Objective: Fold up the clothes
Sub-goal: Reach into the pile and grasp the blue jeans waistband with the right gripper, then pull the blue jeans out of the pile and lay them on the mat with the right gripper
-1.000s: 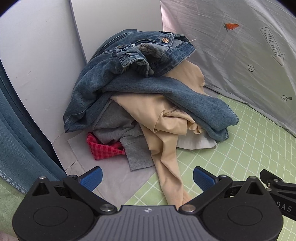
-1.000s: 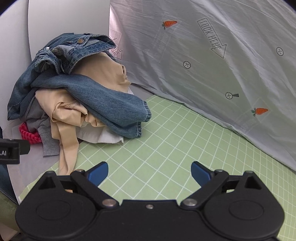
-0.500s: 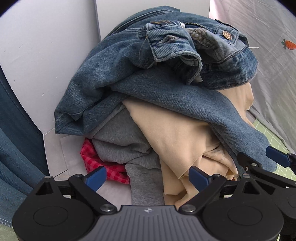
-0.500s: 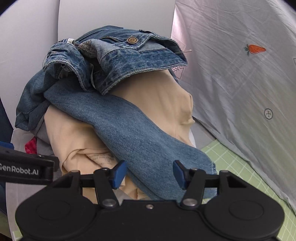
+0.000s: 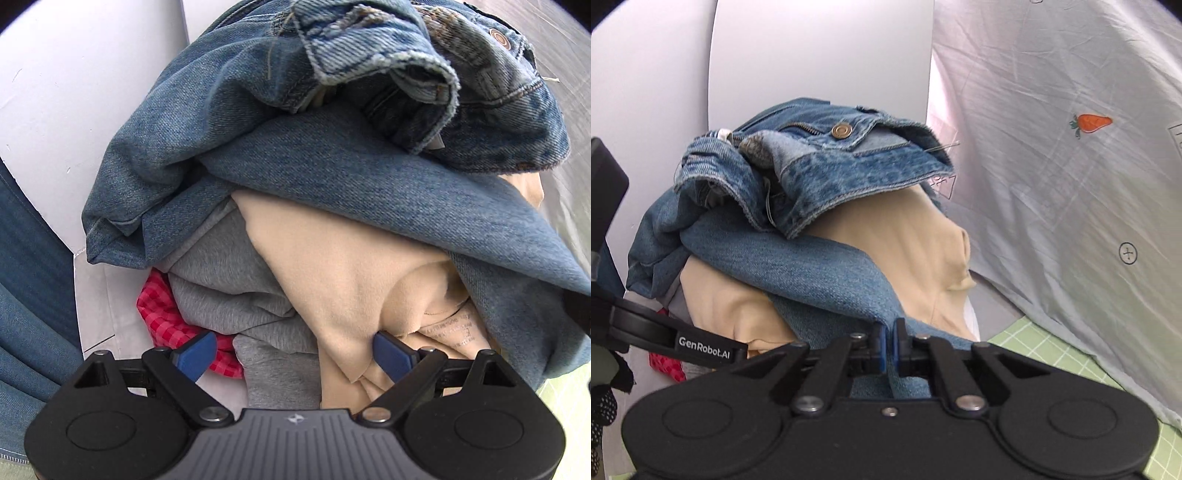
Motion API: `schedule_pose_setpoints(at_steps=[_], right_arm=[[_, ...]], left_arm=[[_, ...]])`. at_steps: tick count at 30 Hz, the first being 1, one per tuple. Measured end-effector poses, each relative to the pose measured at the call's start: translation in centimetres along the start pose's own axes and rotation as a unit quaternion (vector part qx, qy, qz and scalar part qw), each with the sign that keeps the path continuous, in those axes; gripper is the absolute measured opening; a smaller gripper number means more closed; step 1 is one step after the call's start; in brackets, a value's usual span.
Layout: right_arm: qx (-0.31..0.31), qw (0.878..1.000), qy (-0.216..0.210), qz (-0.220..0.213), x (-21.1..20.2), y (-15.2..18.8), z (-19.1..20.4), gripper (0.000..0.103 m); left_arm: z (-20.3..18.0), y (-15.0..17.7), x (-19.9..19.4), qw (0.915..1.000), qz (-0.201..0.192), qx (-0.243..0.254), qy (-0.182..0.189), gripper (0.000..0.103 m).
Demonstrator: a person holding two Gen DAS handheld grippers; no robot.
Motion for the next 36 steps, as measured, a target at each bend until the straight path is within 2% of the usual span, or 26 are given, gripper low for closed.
schedule_pose_setpoints(at_steps=[4,9,12,13,14,15,17,18,19,20,21,22,24,28,32,36], right_arm=[[0.017,0.999,0.049,-0.014,-3.6,1.5,-1.3,0.003],[0.067,0.988,0.139,-0.004,-7.9,4.2,-5.9,0.003],[0.103,0.972,0.211,0.012,-9.4,5.7,-10.0,0.003],[0.122,0.963,0.238,0.022,-9.7,6.5,-11.6,0.003],[0.139,0.954,0.263,0.036,-9.8,7.3,-13.1,0.003],[0.148,0.947,0.279,0.058,-9.7,8.0,-14.3,0.004],[0.154,0.936,0.297,0.106,-9.2,9.5,-16.2,0.007],[0.160,0.934,0.294,0.122,-9.2,10.0,-16.6,0.019],[0.169,0.936,0.282,0.124,-9.4,10.1,-16.4,0.026],[0.177,0.938,0.272,0.122,-9.5,10.1,-16.0,0.038],[0.181,0.940,0.263,0.117,-9.7,10.0,-15.2,0.042],[0.179,0.945,0.250,0.109,-9.6,9.7,-14.1,0.043],[0.172,0.956,0.217,0.097,-8.8,8.8,-11.9,0.051],[0.177,0.970,0.136,0.099,-5.5,7.1,-8.4,0.060],[0.181,0.977,0.053,0.100,-2.2,5.3,-4.8,0.070],[0.184,0.977,-0.030,0.100,0.9,3.4,-1.2,0.076]], left_arm=[[0.0,0.4,-0.9,1.0000,-0.003,0.008,0.005,0.092],[0.6,1.3,-2.5,0.9999,-0.006,0.014,0.004,0.091],[1.0,2.3,-3.7,0.9997,-0.001,0.017,0.017,0.091],[0.8,2.7,-4.0,0.9990,0.007,0.024,0.036,0.092],[0.4,3.5,-4.3,0.9973,0.019,0.034,0.063,0.091],[-0.1,4.3,-4.7,0.9963,0.024,0.041,0.072,0.091],[-1.0,5.8,-5.3,0.9950,0.025,0.067,0.070,0.091],[-1.5,6.4,-5.6,0.9935,0.025,0.086,0.072,0.091],[-1.8,6.8,-6.0,0.9918,0.025,0.100,0.075,0.091],[-1.8,7.0,-6.3,0.9907,0.024,0.104,0.085,0.091],[-1.6,7.1,-6.8,0.9897,0.022,0.105,0.094,0.091],[-1.2,6.9,-7.4,0.9895,0.018,0.099,0.104,0.091],[-0.3,6.3,-8.3,0.9898,0.008,0.086,0.114,0.091],[1.6,4.7,-8.5,0.9944,-0.021,0.058,0.086,0.090],[3.4,3.9,-6.9,0.9974,-0.010,0.034,0.063,0.083],[4.3,4.0,-5.5,0.9968,0.010,0.005,0.079,0.077]])
Point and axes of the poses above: each gripper's, at about its wrist camera, not at the fingertips, and x roughly the way its jaws point, z to its left, y to its underside, the point moved 4 cm from there along x, roughly the way its jaws point
